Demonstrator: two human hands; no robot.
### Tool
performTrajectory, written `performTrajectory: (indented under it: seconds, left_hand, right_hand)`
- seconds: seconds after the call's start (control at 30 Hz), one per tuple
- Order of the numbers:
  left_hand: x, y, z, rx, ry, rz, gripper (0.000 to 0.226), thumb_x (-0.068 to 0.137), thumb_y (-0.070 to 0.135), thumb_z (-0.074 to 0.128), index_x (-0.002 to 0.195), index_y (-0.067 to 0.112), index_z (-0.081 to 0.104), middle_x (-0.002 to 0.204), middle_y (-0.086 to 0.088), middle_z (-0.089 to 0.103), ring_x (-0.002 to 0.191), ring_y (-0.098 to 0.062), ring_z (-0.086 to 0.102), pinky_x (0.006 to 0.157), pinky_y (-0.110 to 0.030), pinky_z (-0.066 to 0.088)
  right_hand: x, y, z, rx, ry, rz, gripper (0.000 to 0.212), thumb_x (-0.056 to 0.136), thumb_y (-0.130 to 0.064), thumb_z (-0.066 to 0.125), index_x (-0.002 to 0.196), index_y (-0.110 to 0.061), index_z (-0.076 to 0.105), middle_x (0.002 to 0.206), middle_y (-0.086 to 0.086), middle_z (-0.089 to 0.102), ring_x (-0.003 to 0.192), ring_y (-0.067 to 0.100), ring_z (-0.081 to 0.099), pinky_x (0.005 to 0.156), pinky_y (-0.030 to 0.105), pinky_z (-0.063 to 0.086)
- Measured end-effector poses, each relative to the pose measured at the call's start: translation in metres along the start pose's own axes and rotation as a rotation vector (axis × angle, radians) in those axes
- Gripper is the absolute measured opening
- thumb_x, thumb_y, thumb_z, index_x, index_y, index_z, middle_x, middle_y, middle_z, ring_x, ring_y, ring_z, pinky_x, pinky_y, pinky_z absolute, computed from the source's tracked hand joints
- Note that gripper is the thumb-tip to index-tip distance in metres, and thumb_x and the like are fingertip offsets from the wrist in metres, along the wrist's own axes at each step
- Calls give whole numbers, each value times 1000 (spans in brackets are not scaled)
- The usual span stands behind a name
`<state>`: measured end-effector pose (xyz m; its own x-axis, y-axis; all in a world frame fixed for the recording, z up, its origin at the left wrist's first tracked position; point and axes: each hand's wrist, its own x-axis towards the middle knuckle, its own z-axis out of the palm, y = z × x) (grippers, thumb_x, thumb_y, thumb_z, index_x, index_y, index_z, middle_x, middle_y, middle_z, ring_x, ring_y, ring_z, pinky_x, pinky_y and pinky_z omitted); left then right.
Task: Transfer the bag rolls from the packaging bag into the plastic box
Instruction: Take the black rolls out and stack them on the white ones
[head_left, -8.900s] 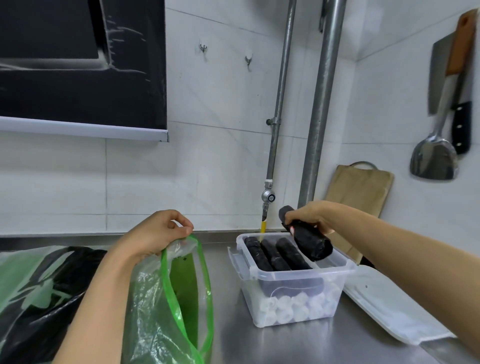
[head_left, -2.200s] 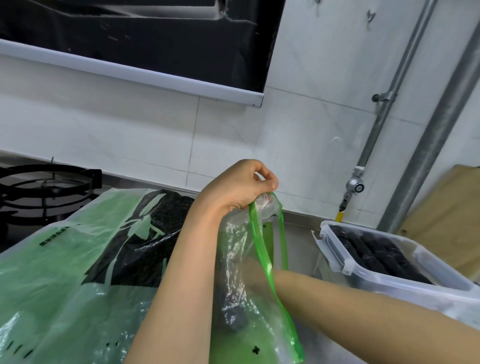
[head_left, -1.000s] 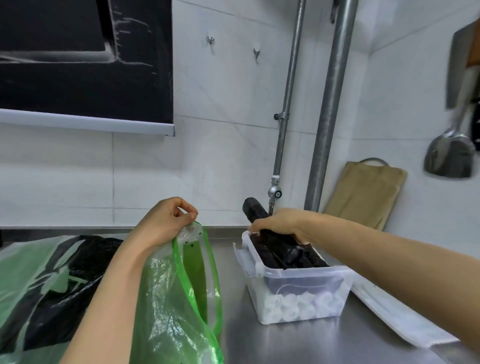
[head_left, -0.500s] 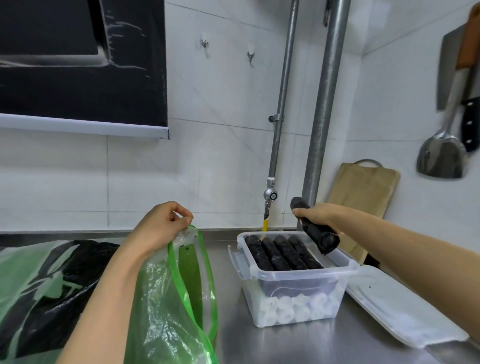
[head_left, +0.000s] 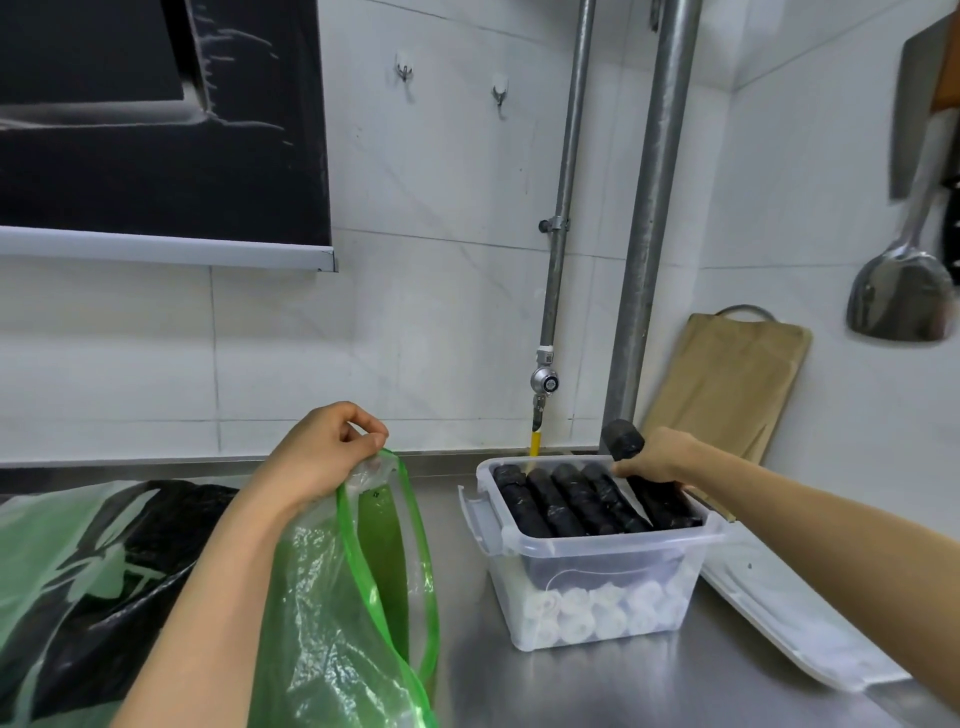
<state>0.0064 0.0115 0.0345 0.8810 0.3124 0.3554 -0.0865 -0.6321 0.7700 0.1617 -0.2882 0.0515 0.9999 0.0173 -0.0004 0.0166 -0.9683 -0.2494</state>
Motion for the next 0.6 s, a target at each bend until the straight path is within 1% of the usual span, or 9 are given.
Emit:
performTrajectory:
  seconds: [0.03,0.1,0.13,0.2,0.3,0.37,0.47,0.53,0.6]
  left_hand:
    - [0,0,0,3,-2,-3,7,90,21,58,94,18,63,93,-20,69,88,-40,63,71,-31,38]
    - [0,-1,0,7,-7,-6,6,90,21,58,92,20,63,93,-20,69,82,-34,62,70,-31,37]
    - [1,-1,0,9,-9,-6,5,90,22,58,92,20,63,92,-21,69,80,-29,60,69,-30,37]
    - [1,-1,0,10,-14,-3,4,90,22,58,91,22,62,92,-21,69,79,-26,58,69,-30,37]
    - [2,-1,0,14,-17,-3,4,90,22,58,90,22,62,93,-22,69,82,-34,61,70,-31,37]
    - [2,-1,-1,12,-14,-10,5,90,22,59,92,21,63,95,-22,68,93,-41,63,72,-31,38]
    - [0,0,-1,8,-11,-17,5,90,22,58,92,20,63,95,-22,69,98,-40,62,73,-30,38]
    - [-1,2,-2,4,-6,-20,7,90,22,58,94,19,63,95,-22,69,91,-39,63,70,-30,37]
    - [-3,5,-3,1,2,-18,8,90,21,58,95,18,63,95,-24,68,71,-31,59,64,-29,36]
  right_hand:
    - [1,1,2,-36,2,-11,53,82,-52,63,107,-5,56,100,8,54,87,23,52,74,27,42]
    - [1,2,5,-92,11,-28,47,81,-54,63,90,-9,52,97,6,53,87,23,53,75,28,44]
    - [0,2,7,-119,22,-39,47,82,-55,62,92,-10,52,98,6,54,89,24,54,77,29,44]
    - [-3,0,9,-181,52,-50,53,84,-56,58,108,-10,56,108,6,59,98,25,58,78,31,44]
    - [-7,-3,10,-268,90,-54,55,87,-57,53,117,-10,55,120,5,60,109,25,59,79,31,44]
    - [-7,-5,10,-308,94,-55,56,88,-57,51,120,-10,54,122,5,59,111,25,58,83,32,45]
    - [-8,-9,6,-349,156,-77,55,89,-55,50,121,-11,54,122,6,59,111,25,58,82,31,45]
    - [-6,-12,3,-352,229,-99,55,90,-53,51,125,-11,50,124,8,57,112,27,57,80,32,44]
    - [-4,-14,1,-329,269,-123,58,90,-50,53,131,-11,42,128,11,52,114,30,56,84,35,45]
